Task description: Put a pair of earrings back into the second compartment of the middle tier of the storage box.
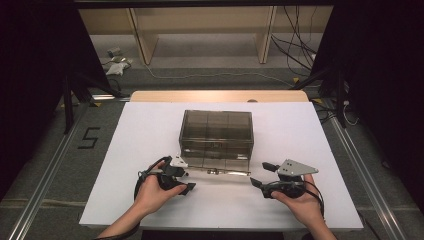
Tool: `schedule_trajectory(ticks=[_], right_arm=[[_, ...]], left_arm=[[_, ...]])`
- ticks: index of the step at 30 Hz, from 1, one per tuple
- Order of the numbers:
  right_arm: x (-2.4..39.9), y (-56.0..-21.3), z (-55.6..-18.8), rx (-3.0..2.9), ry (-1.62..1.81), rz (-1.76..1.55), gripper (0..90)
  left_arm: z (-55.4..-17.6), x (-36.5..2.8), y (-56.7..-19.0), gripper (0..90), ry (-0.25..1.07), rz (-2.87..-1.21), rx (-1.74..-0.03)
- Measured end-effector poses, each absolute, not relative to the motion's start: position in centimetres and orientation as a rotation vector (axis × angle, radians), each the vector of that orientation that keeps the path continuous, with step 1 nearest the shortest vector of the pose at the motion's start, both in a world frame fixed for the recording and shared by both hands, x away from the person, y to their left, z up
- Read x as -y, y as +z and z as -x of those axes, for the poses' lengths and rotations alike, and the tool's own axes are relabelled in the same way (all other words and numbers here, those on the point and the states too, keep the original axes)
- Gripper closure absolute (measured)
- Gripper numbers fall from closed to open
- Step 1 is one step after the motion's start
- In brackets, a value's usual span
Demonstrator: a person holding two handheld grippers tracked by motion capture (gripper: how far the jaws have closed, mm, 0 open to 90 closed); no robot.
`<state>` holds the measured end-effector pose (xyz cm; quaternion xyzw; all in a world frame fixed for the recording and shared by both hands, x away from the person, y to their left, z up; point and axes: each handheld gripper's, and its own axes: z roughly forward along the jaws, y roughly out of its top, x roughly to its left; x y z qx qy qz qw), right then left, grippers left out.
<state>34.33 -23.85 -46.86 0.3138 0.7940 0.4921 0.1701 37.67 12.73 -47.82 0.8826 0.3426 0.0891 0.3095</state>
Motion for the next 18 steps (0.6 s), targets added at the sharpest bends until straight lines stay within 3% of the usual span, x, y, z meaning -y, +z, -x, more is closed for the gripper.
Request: schedule_trajectory(ticks=[18], right_arm=[[23.73, -46.85, -34.28, -2.264, 1.391, -0.883, 29.2]], left_arm=[[-38.38, -12.77, -48.13, 37.2, 0.213, -2.351, -0.948]])
